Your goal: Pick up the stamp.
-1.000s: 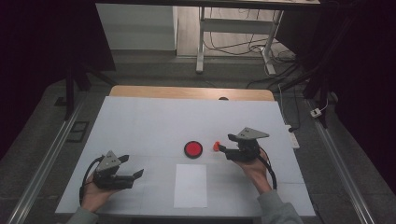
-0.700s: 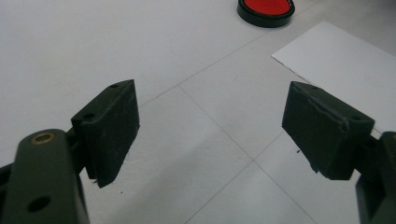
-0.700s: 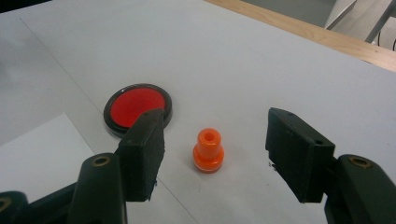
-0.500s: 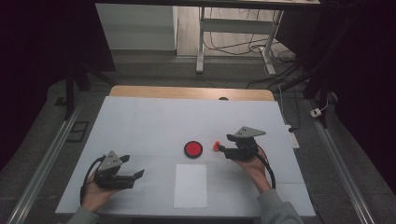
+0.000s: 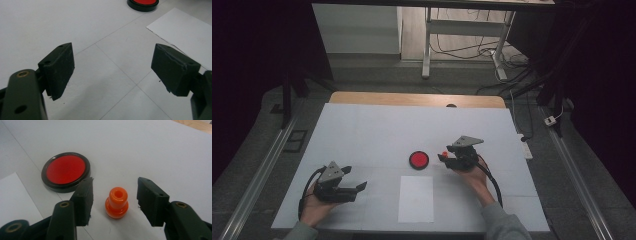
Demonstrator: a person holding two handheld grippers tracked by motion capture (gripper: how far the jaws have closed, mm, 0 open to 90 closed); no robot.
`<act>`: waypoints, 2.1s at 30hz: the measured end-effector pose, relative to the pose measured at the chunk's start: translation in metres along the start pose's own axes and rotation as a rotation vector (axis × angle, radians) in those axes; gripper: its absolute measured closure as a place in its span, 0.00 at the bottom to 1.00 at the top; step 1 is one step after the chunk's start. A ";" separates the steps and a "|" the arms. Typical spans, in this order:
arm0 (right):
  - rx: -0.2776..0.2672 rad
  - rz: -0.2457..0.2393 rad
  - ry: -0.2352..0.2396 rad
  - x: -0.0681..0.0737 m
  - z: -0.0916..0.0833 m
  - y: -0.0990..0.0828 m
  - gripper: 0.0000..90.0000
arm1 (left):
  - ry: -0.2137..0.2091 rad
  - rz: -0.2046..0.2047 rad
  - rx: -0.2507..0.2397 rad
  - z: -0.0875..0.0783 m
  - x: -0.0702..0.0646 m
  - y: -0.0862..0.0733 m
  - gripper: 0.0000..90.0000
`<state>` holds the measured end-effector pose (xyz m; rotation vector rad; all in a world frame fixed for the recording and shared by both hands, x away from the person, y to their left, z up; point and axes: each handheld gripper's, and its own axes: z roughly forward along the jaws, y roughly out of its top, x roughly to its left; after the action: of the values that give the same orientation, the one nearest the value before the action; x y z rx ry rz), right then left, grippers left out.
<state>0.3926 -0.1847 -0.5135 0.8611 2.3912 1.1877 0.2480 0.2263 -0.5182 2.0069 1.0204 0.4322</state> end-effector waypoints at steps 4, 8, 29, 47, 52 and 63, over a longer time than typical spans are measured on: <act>0.007 0.001 -0.009 0.000 0.002 -0.001 0.56 | 0.001 -0.001 0.002 0.000 0.000 0.000 0.21; 0.015 0.007 -0.015 -0.001 0.004 -0.004 0.59 | 0.000 -0.001 0.003 0.000 0.000 -0.001 0.21; -0.001 0.018 -0.017 -0.001 0.008 -0.006 0.80 | 0.005 0.006 0.001 -0.001 0.000 -0.002 0.22; -0.083 0.024 -0.019 0.000 -0.012 0.002 0.80 | 0.008 0.004 0.002 0.000 0.001 -0.002 0.22; -0.102 0.031 -0.010 0.001 -0.015 0.003 0.80 | 0.006 0.005 0.004 0.000 0.002 -0.002 0.22; -0.136 0.019 0.010 0.008 -0.026 0.007 0.80 | 0.011 0.003 0.000 0.000 0.002 -0.002 0.22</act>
<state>0.3755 -0.1922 -0.4924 0.8380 2.2846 1.3471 0.2478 0.2285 -0.5200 2.0086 1.0246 0.4448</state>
